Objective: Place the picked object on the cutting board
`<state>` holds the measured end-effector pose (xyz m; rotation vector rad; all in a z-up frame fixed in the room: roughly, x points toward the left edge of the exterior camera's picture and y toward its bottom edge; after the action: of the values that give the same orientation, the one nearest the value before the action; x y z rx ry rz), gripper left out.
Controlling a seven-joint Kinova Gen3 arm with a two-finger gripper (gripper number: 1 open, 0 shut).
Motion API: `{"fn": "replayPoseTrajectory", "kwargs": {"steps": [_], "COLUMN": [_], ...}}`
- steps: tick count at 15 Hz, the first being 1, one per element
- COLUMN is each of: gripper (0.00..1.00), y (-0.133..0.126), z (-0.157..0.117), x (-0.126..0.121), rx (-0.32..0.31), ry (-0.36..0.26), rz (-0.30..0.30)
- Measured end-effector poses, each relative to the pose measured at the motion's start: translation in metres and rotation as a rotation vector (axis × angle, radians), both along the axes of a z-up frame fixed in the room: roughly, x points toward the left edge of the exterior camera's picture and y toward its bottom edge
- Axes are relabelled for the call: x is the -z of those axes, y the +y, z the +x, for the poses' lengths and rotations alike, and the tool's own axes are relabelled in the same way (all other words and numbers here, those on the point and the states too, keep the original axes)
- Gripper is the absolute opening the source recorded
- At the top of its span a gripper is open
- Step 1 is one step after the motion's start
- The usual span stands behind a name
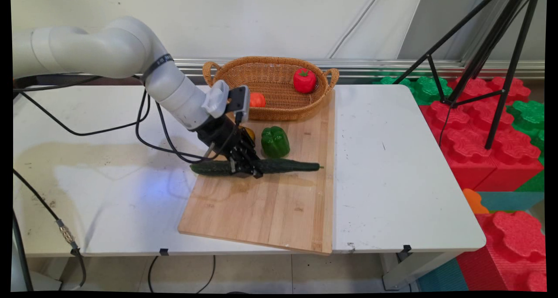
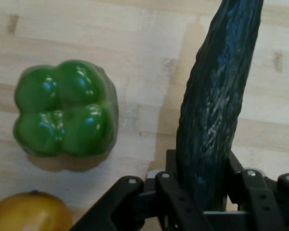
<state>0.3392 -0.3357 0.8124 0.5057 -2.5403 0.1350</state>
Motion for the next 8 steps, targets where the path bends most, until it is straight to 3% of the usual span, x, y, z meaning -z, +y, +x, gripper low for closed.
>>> {"fn": "replayPoseTrajectory", "kwargs": {"steps": [3, 4, 8], "gripper": [0.0, 1.0, 1.0], "y": [-0.001, -0.001, -0.002], "z": [-0.004, -0.006, -0.01], "x": [0.009, 0.01, 0.015], "rx": [0.009, 0.011, 0.021], "ry": [-0.011, -0.012, -0.016], "rz": [0.003, 0.002, -0.006]}}
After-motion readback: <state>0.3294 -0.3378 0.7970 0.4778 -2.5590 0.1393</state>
